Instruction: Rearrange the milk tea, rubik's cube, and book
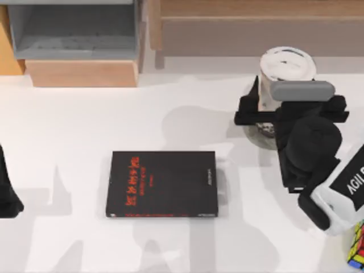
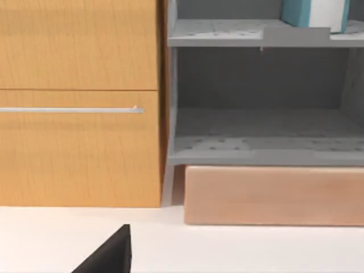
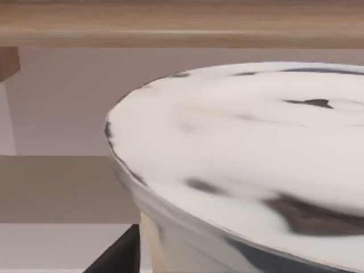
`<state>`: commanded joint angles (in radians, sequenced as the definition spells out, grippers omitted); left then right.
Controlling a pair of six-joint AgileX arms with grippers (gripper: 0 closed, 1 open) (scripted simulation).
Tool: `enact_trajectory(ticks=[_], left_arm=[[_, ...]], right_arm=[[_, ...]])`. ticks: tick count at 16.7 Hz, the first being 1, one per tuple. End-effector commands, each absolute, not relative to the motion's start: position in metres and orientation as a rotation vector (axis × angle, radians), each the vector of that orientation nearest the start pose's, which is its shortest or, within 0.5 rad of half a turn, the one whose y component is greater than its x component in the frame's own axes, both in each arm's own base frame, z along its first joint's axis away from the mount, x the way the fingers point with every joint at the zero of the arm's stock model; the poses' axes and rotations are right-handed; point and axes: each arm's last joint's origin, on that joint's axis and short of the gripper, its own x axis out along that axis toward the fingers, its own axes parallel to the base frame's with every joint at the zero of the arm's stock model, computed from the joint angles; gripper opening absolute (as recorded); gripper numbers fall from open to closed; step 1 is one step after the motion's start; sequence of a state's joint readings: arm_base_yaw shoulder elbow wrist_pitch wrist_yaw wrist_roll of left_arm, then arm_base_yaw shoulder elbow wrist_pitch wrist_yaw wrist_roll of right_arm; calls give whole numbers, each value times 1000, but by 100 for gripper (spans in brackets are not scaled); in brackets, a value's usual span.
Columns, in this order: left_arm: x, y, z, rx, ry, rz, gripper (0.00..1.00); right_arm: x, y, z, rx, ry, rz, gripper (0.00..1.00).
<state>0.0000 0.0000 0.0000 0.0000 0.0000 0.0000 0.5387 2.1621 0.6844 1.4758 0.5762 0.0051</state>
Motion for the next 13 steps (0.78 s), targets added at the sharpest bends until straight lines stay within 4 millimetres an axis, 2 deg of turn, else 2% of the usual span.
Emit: enact_trajectory(ticks=[6, 11, 13], left_arm=[[106, -1, 160, 0, 0, 0, 100], [106, -1, 160, 0, 0, 0, 100], [106, -1, 160, 0, 0, 0, 100]], right_arm=[[306, 167, 80, -5, -8, -13, 100], [280, 166, 79, -11, 0, -13, 100], [277, 167, 80, -7, -6, -13, 100]])
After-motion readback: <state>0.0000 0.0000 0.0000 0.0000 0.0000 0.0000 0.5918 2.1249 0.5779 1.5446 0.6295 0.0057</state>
